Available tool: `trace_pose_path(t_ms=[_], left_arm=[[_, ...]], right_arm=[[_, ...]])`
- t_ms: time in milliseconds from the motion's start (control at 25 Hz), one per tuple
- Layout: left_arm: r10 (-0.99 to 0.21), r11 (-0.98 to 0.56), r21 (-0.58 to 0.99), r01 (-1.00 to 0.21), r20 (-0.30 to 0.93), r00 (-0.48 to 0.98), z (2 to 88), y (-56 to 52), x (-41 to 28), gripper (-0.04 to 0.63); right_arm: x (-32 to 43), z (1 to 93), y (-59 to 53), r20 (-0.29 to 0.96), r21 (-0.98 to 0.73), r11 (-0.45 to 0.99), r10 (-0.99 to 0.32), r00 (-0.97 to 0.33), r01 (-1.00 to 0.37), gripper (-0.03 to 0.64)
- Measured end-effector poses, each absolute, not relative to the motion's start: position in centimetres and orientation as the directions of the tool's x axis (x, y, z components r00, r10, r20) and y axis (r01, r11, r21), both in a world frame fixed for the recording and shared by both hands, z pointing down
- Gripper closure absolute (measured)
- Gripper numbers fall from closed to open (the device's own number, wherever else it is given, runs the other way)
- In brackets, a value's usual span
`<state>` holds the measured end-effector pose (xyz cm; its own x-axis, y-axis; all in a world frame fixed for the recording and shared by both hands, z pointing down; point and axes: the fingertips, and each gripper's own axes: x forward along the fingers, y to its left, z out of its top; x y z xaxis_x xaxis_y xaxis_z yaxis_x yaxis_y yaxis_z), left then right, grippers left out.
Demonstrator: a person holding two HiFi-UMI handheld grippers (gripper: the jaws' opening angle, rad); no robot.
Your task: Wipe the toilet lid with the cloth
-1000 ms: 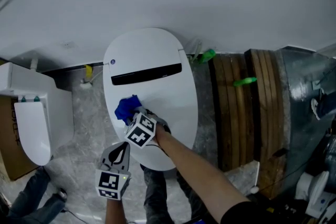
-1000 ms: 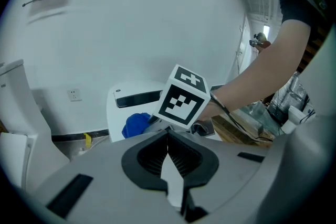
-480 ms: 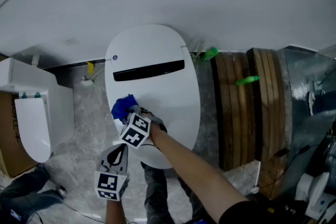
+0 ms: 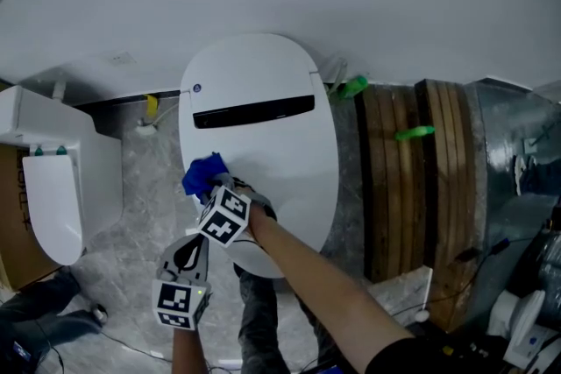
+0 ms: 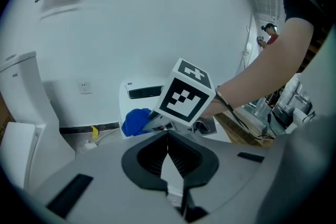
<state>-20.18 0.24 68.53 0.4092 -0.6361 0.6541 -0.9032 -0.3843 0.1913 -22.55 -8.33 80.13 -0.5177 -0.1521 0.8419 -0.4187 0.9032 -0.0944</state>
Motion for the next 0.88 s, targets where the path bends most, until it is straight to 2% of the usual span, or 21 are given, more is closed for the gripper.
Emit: trace_pose_path(t_ms=[880], left_arm=[[-0.63,-0.328,0.224,-0.918,0.672,0.389,70.4,3.9,-18.2,0.584]], right_arm=[[-17.6,81.6,3.0,0.833,-0.221,0.89,-0.041,-0.552,-0.399,0.548]])
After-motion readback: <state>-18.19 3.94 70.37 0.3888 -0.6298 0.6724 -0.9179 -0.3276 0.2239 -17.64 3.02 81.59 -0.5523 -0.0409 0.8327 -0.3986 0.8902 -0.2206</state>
